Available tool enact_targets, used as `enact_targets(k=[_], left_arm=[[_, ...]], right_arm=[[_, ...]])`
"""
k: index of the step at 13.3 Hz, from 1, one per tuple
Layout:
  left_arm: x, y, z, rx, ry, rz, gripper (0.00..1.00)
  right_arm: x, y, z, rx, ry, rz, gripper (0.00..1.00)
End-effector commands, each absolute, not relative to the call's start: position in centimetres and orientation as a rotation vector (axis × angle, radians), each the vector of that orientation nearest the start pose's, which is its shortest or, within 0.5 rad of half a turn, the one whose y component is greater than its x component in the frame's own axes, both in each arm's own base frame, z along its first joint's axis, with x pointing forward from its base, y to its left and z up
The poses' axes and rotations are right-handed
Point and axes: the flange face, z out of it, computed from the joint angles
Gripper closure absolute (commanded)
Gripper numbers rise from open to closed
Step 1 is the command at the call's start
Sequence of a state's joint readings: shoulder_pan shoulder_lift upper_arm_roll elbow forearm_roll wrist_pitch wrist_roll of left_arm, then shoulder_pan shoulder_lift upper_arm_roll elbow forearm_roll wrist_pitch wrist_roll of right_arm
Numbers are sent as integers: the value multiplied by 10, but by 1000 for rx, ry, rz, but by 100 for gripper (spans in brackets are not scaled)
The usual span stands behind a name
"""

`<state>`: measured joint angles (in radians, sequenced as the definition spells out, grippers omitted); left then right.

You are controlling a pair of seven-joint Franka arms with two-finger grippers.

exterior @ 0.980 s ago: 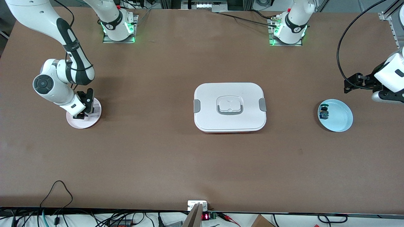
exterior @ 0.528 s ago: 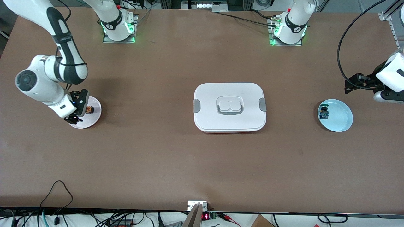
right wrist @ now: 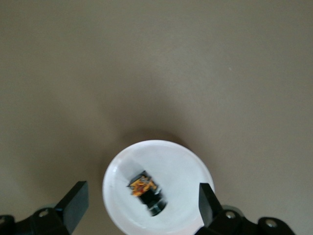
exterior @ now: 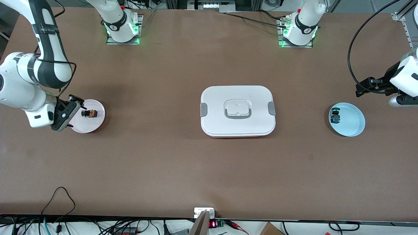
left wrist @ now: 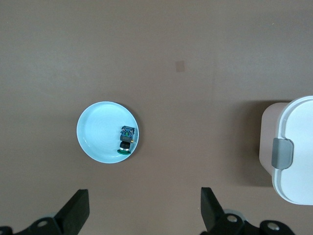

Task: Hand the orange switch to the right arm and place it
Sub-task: 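Open the right gripper and draw it back from the plate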

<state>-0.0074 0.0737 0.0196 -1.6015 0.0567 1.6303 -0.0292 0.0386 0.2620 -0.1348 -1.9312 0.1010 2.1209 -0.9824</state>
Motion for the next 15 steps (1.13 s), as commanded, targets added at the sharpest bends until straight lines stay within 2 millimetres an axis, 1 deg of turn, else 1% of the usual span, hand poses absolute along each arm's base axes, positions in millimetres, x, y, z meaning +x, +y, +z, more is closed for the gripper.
enact_targets(k=[1,2,4,5,7,9,10,12,13,15], left_arm=[[578,12,581,-3100,-77,71,0],[578,12,582,-3098,-77,68,0],[579,13,584,-3098,-77,63,0],[579,13,584,-3098,-77,63,0],[578,12,583,-3100,-78,71,0],[578,12,583,-3100,-78,73,0],[578,13,583,-3098,-77,73,0],[578,13,582,-3098,-77,75,0],[578,13,583,-3098,-77,73,0],[578,13,583,-3098,-77,73,0]], right_arm=[[596,-46,363,-2919,-808,86,0],[596,-45,365,-2940,-685,95,0],[593,-44,364,-2980,-427,168,0],[593,-42,370,-2987,-338,203,0],[596,-38,388,-2981,-245,266,0],[598,-31,414,-2980,-177,326,0],[600,-24,436,-2979,-149,361,0],[600,-9,472,-2986,-46,436,0],[600,-8,488,-2996,-46,444,0],[601,-11,512,-3053,-83,423,0]])
